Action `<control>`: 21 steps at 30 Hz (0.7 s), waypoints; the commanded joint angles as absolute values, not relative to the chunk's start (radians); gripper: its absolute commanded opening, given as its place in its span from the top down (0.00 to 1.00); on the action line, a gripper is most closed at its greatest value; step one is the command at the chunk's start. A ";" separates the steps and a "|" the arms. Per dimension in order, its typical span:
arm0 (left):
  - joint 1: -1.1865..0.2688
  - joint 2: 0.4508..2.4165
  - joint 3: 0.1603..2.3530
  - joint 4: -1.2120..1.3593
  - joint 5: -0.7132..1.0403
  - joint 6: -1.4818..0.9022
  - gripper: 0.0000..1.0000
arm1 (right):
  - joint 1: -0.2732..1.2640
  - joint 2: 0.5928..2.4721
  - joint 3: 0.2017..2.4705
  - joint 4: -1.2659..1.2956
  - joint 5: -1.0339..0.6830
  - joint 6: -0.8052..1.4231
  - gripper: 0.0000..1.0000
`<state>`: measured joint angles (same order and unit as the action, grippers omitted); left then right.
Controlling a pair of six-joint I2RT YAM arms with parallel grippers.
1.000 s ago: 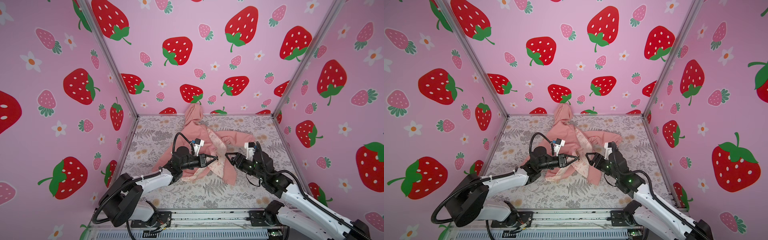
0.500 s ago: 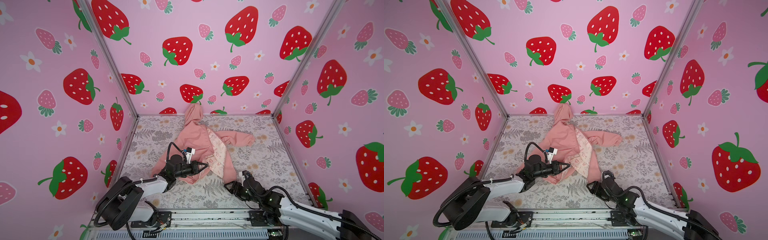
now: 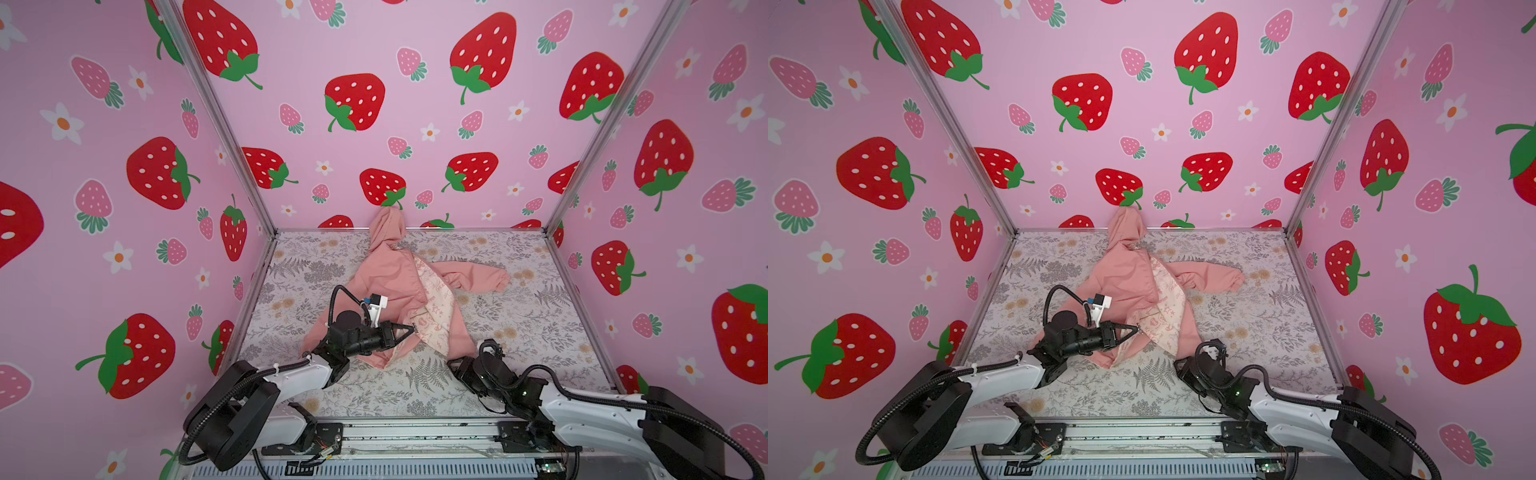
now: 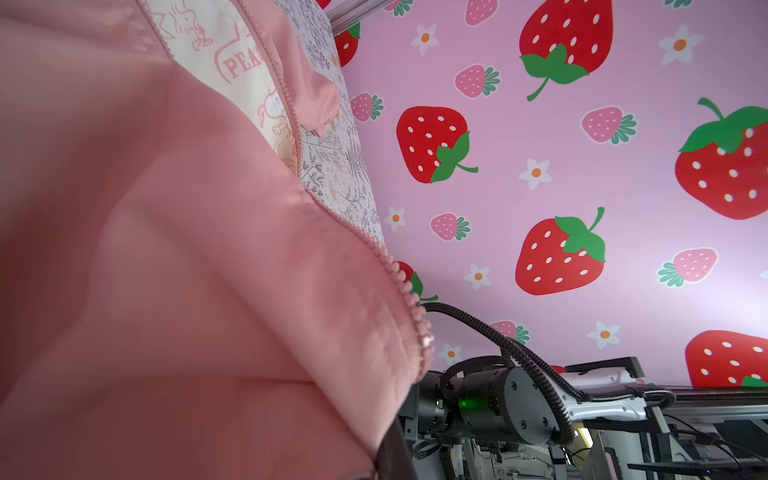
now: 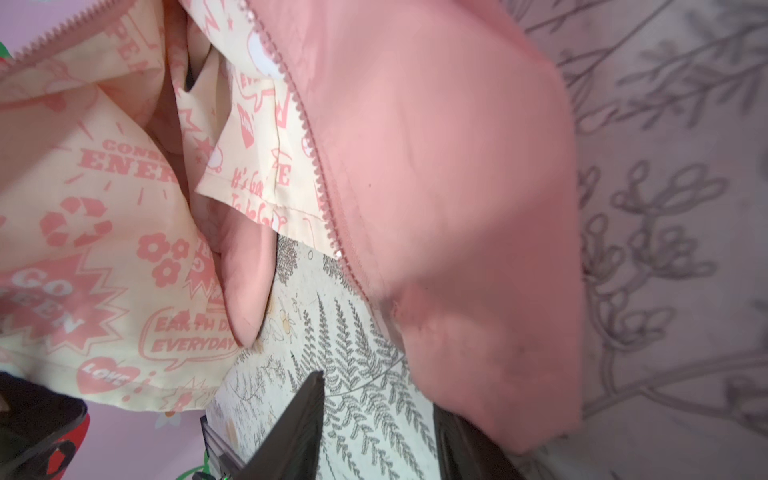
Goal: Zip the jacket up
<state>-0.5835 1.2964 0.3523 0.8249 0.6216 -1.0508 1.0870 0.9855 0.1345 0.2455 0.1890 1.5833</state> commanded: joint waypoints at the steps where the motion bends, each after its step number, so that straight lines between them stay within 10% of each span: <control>1: -0.575 1.284 0.351 0.833 0.644 -1.044 1.00 | 1.094 0.953 0.099 0.228 0.296 1.652 0.55; 21: -0.572 1.314 0.335 0.862 0.655 -1.045 1.00 | 1.028 1.058 0.147 0.351 0.307 1.569 0.83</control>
<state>-0.5777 1.3041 0.3473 0.8200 0.6373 -1.0481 1.0374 1.0462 0.1116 0.3290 0.2955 1.5856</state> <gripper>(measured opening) 0.070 0.179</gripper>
